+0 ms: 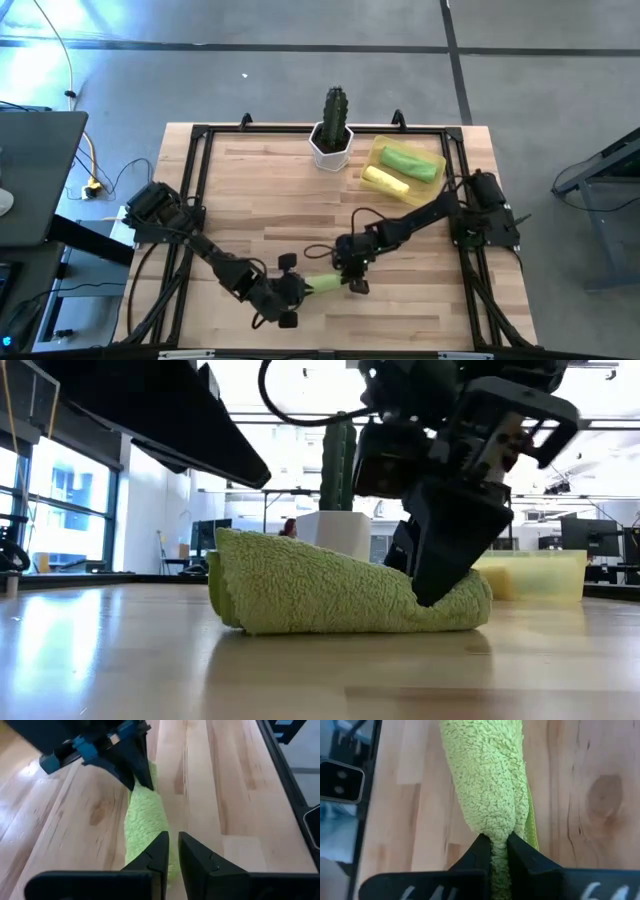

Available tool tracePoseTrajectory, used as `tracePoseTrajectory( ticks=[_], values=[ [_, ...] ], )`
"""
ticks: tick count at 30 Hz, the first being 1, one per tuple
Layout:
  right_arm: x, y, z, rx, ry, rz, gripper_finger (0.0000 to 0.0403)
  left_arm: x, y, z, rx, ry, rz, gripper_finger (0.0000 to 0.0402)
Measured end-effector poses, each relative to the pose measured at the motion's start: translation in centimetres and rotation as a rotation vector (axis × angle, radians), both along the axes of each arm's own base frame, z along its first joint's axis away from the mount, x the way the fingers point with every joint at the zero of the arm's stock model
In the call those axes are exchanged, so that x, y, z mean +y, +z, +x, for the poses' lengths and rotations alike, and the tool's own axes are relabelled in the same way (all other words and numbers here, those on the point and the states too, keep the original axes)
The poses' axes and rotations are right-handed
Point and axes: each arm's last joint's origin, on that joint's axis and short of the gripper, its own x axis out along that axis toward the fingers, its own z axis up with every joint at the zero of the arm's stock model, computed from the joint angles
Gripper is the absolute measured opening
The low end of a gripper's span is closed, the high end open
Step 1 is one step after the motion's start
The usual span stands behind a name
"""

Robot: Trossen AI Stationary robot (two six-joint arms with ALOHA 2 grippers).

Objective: Roll microfiber towels into tight, uniform cylinder then place into a basket
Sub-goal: Roll the light green towel

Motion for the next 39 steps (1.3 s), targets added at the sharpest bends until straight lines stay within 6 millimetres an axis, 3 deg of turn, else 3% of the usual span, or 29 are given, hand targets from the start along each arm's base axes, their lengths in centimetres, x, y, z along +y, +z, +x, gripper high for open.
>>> tracePoseTrajectory(
  ticks=[5,15,21,26,31,35,39],
  values=[
    [-0.7,0.0,0.2,0.041,-0.057,0.062,0.0010,-0.2,-0.3,0.3,-0.025,0.004,-0.005,0.0057],
    [-0.8,0.0,0.2,0.042,-0.061,0.066,0.0010,0.7,-4.4,1.7,0.028,0.074,-0.005,0.0161],
    [-0.8,0.1,0.2,0.001,0.014,0.035,0.0034,0.7,-6.3,1.9,0.072,0.089,-0.082,0.0156],
    [-0.9,1.5,-0.1,-0.072,0.095,-0.007,0.0121,0.6,-6.8,2.0,0.074,0.104,-0.101,0.0141],
    [-0.8,4.4,-0.3,-0.258,0.211,-0.069,0.0185,0.7,-6.8,2.0,0.070,0.105,-0.106,0.0132],
    [1.0,5.9,-0.7,-0.440,0.337,-0.235,0.0195,0.6,-6.8,2.1,0.065,0.103,-0.112,0.0132],
    [4.0,5.5,-0.7,-0.578,0.397,-0.402,0.0196,0.7,-6.9,2.1,0.063,0.111,-0.116,0.0131]
  ],
)
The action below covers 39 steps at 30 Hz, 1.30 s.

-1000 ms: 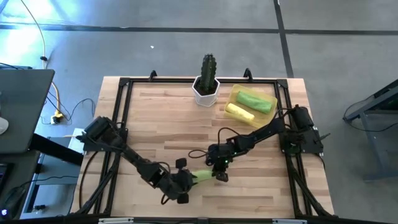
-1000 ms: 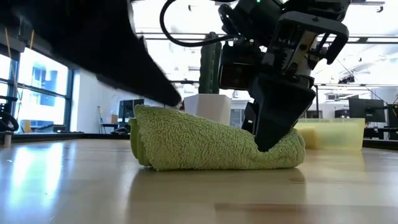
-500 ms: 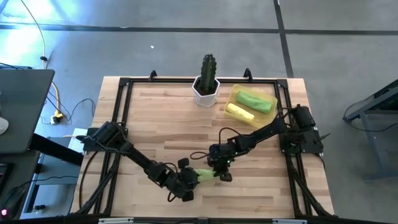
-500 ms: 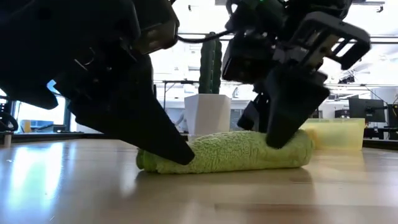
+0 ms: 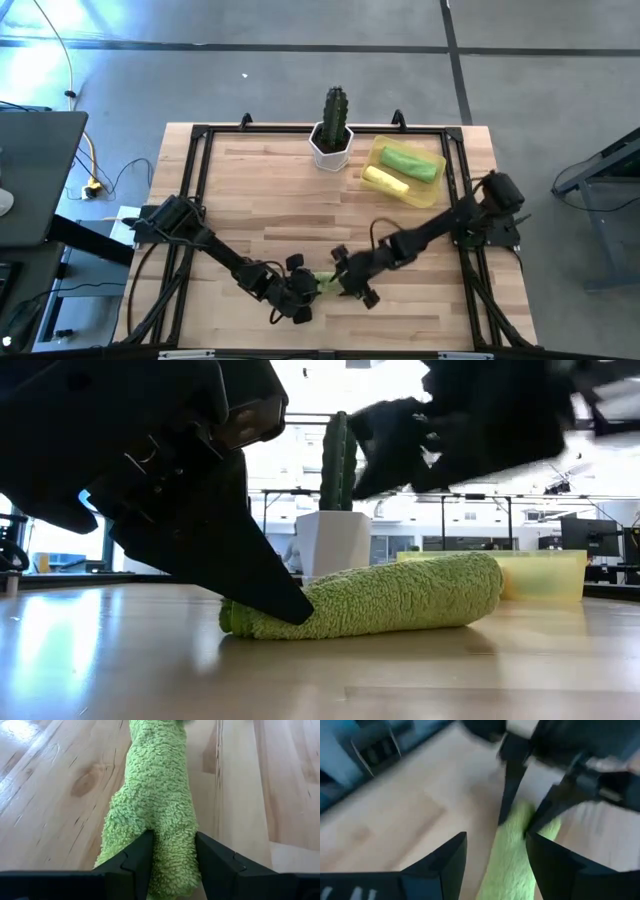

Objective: Roll microfiber towels into tight, uniform cylinder then place into a basket
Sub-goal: Roll the light green towel, then put the light green yellow into the yellow bin

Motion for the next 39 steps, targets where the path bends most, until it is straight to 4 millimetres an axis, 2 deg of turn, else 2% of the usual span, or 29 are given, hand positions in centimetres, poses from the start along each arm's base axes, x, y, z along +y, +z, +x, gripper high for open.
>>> tracePoseTrajectory(
  ticks=[5,15,23,27,35,39],
  values=[
    [1.9,-2.1,-0.3,-0.056,-0.108,-0.186,0.0197,0.0,0.0,0.0,-0.007,0.004,0.001,0.0131],
    [1.5,-5.5,0.2,0.038,-0.197,-0.205,0.0197,0.0,0.0,0.0,-0.016,0.030,-0.022,0.0131],
    [0.7,-6.3,0.6,0.110,-0.297,-0.121,0.0192,-0.2,0.3,-0.1,-0.029,0.048,-0.052,0.0131],
    [0.8,-6.4,0.5,0.124,-0.301,-0.118,0.0154,-0.4,0.7,-0.3,-0.032,0.026,-0.031,0.0131],
    [0.7,-6.5,0.5,0.129,-0.314,-0.133,0.0021,-0.4,1.6,-0.4,-0.035,0.012,-0.031,0.0131],
    [0.3,-6.3,0.3,0.114,-0.378,-0.196,0.0017,-0.5,2.4,-0.4,-0.046,-0.018,-0.060,0.0131]
  ],
)
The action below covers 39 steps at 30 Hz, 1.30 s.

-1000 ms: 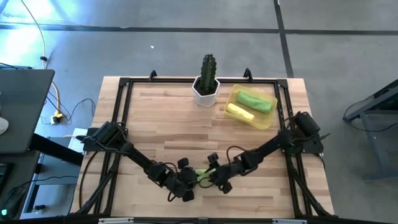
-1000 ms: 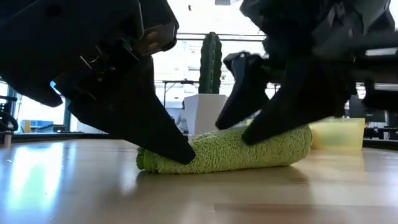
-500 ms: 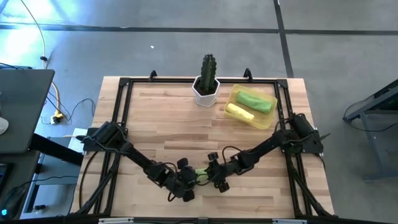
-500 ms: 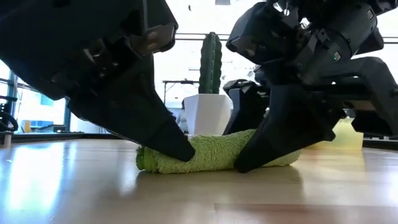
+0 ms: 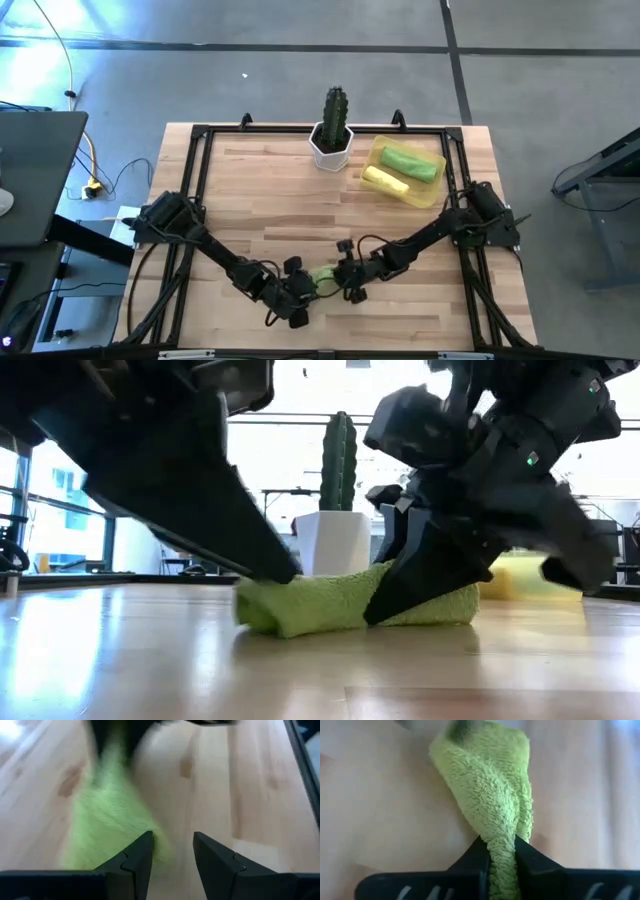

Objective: Roll microfiber towels into tight, uniform cylinder then place into a basket
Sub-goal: Put the light green yellow into the yellow bin

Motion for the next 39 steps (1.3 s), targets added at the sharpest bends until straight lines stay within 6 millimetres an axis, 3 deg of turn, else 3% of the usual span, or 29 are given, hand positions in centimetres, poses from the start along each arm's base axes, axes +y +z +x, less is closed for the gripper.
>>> tracePoseTrajectory(
  ticks=[4,8,14,19,24,29,33,39],
  values=[
    [-1.7,1.8,-0.9,0.045,-0.078,-0.106,0.0009,-0.1,1.3,-0.4,0.004,-0.018,-0.007,0.0131],
    [-4.4,5.9,-2.2,0.070,-0.210,-0.098,0.0007,0.4,2.7,-1.0,0.020,-0.008,0.012,0.0131],
    [-8.9,10.5,-5.7,0.133,-0.440,-0.180,0.0005,1.4,4.3,-1.5,0.033,0.016,0.085,0.0131],
    [-12.6,12.7,-9.0,0.225,-0.677,-0.193,0.0006,2.2,4.5,-1.6,0.053,0.032,0.117,0.0131],
    [-15.6,12.4,-11.5,0.235,-0.823,-0.269,0.0006,3.1,4.5,-1.4,0.081,0.053,0.131,0.0131],
    [-18.5,9.5,-13.0,0.182,-0.882,-0.252,0.0006,3.7,4.4,-1.3,0.091,0.066,0.131,0.0131],
    [-20.1,7.5,-13.5,0.088,-0.858,-0.231,0.0006,3.7,4.4,-1.3,0.097,0.064,0.132,0.0131],
    [-22.6,7.1,-13.6,0.011,-0.896,-0.254,0.0006,3.7,4.3,-1.4,0.110,0.069,0.133,0.0131]
  ],
)
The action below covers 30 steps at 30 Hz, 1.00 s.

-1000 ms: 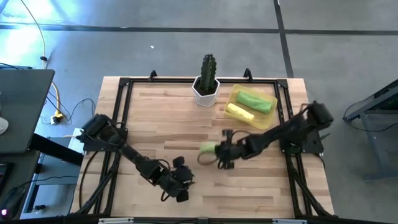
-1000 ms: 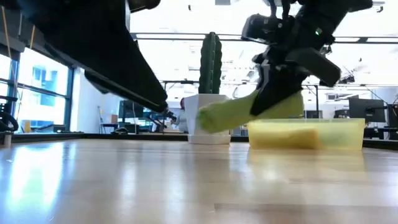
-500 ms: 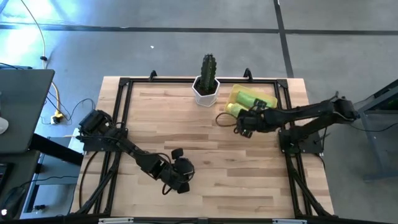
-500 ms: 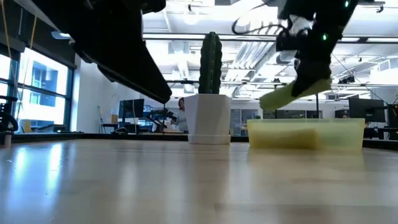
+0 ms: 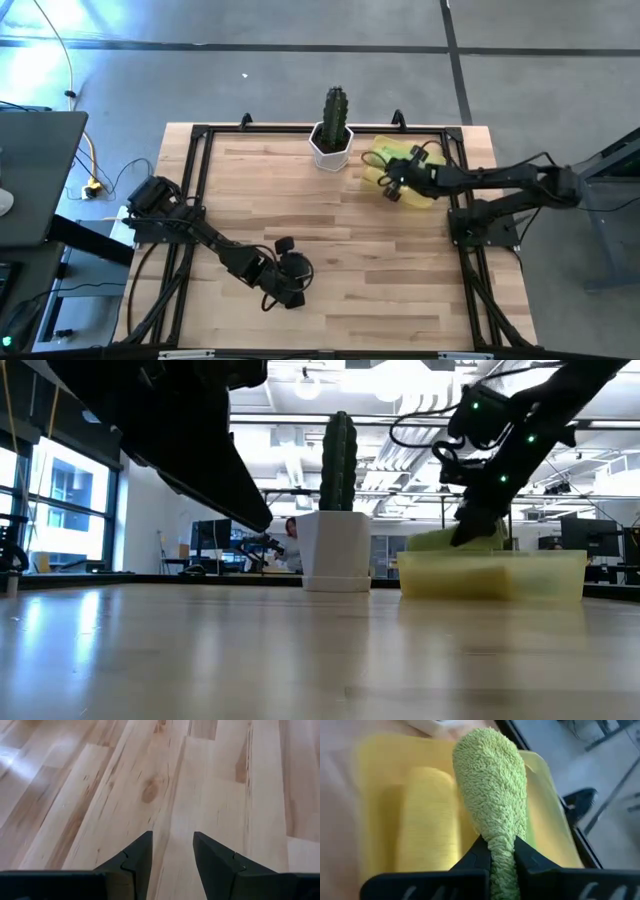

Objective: Roll microfiber towels into tight, uniform cylinder then place into a basket
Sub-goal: Put the light green yellow into the yellow bin

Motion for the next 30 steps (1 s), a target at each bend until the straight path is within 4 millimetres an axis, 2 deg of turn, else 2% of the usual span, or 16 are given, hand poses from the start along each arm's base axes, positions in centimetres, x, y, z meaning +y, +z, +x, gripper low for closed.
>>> tracePoseTrajectory(
  ticks=[4,11,16,23,30],
  values=[
    [-1.7,-0.1,-0.7,-0.011,-0.030,0.060,0.0007,0.0,0.0,0.0,-0.003,0.001,-0.002,0.0131],
    [-2.8,-0.1,-1.0,-0.001,0.039,0.096,0.0007,0.0,0.0,0.0,-0.002,0.001,-0.002,0.0131],
    [-3.1,-0.4,-1.0,-0.019,0.048,0.139,0.0007,-0.1,0.0,0.0,-0.003,-0.001,-0.001,0.0131],
    [-3.0,-2.3,-1.2,0.011,0.032,0.154,0.0007,-0.1,0.0,0.0,-0.004,-0.002,-0.002,0.0131],
    [-3.3,-2.3,-1.3,0.021,0.040,0.144,0.0016,-0.1,0.0,0.0,-0.004,-0.003,-0.002,0.0131]
  ],
)
